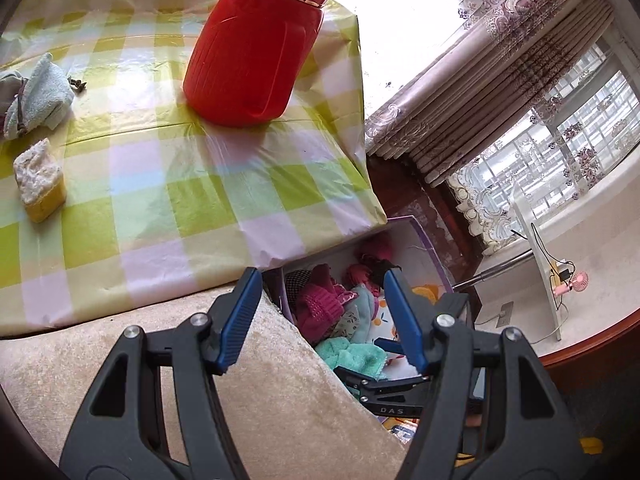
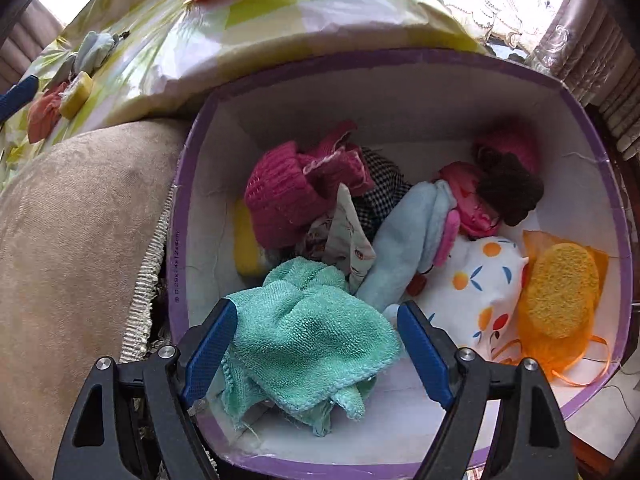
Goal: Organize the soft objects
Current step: 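Move both open tools back over the remaining items on the table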
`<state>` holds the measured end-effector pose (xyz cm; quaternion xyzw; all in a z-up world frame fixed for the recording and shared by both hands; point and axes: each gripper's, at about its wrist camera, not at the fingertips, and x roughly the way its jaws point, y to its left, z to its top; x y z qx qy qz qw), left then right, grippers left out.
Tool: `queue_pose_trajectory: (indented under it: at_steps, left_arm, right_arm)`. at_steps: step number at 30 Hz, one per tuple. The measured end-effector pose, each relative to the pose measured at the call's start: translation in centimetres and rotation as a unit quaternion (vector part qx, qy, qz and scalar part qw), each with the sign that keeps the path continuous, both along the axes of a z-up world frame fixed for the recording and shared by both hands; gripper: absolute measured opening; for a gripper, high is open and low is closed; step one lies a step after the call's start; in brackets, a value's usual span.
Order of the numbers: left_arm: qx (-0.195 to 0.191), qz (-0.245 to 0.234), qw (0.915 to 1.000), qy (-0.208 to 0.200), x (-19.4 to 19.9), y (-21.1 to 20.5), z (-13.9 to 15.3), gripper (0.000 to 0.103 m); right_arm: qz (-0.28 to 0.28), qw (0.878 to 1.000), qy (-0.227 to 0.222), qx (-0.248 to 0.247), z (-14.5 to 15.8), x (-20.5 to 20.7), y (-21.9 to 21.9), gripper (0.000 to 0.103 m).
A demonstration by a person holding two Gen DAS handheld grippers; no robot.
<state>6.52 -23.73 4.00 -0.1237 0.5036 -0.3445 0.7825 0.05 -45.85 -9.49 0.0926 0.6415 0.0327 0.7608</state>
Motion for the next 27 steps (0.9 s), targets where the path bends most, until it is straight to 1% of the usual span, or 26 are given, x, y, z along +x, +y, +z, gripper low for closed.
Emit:
queue_pose_trajectory:
  at_steps: [1,2,4,5,8,12,16,18,20,22,23,27]
  left_arm:
    - [-0.001,0.001,1.0,0.0,0.1,0.1,0.0,0.067]
    - [-0.003,0.003,1.0,-0.001,0.1,0.2,-0.1,0.067]
    - [-0.004,0.006,1.0,0.002,0.1,0.4,-0.1,0.067]
    - [-0.004,0.006,1.0,0.003,0.2,0.4,-0.2,0.067]
    - [-0.004,0.005,1.0,0.001,0.1,0.4,-0.2,0.067]
    - [-0.007,0.006,1.0,-0.003,-0.1,0.6,0.1,0.067]
    - [-0.01,0.008,0.9999,-0.005,-0.1,0.7,0.2,0.067]
    - [-0.013,0.01,0.9999,-0.005,-0.1,0.8,0.3,0.067]
    - [-0.015,0.013,0.9998,-0.008,-0.1,1.1,0.4,0.067]
    - [-0.015,0.02,0.9996,-0.01,0.0,1.6,0.6,0.067]
    - [-0.016,0.026,0.9995,-0.01,0.0,2.0,0.6,0.067]
    - [-0.02,0.057,0.9981,-0.012,0.3,4.2,0.5,0.067]
  right_arm:
    - [0.004,1.0,0.013,-0.004,-0.9,0.0,0.3,0.08]
    - [0.006,1.0,0.016,0.003,-1.3,-0.1,0.5,0.065]
    - [0.01,0.999,0.014,0.034,-1.4,-0.6,0.6,0.044]
    - [0.012,0.999,0.009,0.035,-1.1,-0.9,0.5,0.039]
    - [0.014,0.999,-0.004,0.038,0.4,-1.9,-0.1,0.032]
    - [-0.002,0.999,-0.026,0.024,3.8,-3.6,-2.1,0.032]
    - [-0.019,0.999,-0.042,-0.003,6.8,-5.1,-3.7,0.032]
    - [-0.023,0.999,-0.035,-0.008,6.9,-5.9,-4.1,0.035]
    - [-0.028,0.999,-0.012,-0.022,5.9,-5.8,-4.3,0.048]
    - [-0.032,0.998,0.004,-0.052,4.6,-5.5,-4.4,0.05]
    - [-0.035,0.998,0.002,-0.055,4.6,-5.5,-4.4,0.05]
    - [-0.028,0.998,-0.039,-0.045,5.9,-4.6,-2.9,0.051]
